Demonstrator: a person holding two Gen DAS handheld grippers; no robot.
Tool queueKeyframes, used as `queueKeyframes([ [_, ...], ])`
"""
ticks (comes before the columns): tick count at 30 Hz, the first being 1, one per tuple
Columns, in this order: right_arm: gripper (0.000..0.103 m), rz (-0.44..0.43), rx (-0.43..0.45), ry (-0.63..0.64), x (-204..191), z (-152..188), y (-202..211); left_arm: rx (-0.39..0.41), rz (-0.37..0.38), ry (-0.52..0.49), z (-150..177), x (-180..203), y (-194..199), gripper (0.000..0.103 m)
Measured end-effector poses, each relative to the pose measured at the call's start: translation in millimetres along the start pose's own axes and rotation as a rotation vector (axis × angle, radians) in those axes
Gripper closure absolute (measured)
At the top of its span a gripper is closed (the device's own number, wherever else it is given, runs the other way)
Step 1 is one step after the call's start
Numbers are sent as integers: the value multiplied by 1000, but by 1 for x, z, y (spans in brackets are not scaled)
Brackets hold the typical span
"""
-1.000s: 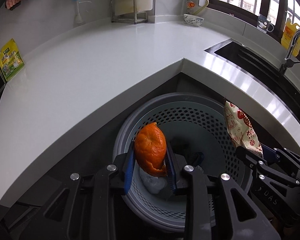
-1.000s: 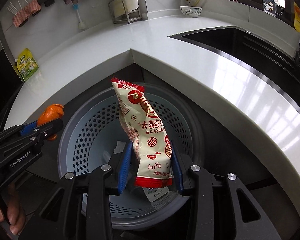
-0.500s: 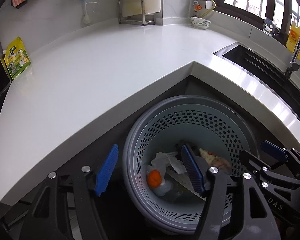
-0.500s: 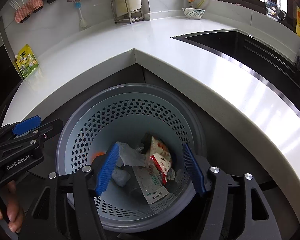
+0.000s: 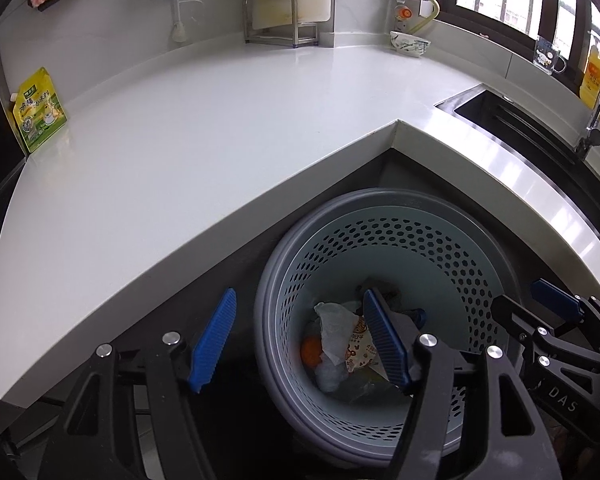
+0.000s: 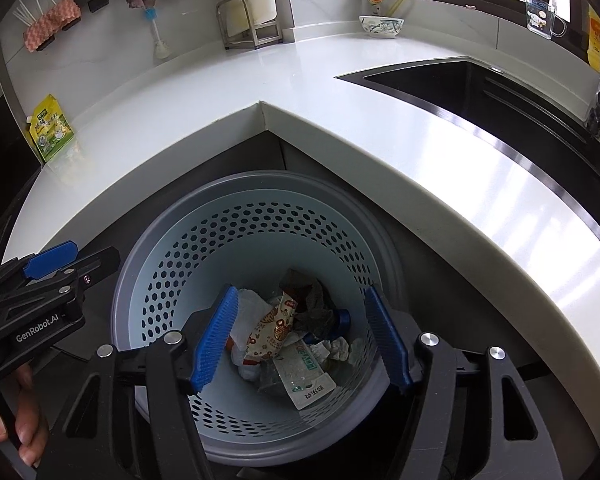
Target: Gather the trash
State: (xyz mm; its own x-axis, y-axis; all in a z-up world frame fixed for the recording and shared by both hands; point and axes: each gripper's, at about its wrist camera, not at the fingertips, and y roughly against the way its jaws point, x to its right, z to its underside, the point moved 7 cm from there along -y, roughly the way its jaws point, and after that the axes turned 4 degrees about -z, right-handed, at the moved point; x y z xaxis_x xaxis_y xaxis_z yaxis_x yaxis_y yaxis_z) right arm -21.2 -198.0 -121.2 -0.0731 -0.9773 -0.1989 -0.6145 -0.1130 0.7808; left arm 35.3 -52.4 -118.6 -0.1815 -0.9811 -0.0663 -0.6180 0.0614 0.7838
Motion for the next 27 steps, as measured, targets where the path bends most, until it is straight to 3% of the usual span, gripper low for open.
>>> queueKeyframes([
  [27,38,4,11,-3,0,-2,2,-7,-17,3,2,-3,-1,28],
])
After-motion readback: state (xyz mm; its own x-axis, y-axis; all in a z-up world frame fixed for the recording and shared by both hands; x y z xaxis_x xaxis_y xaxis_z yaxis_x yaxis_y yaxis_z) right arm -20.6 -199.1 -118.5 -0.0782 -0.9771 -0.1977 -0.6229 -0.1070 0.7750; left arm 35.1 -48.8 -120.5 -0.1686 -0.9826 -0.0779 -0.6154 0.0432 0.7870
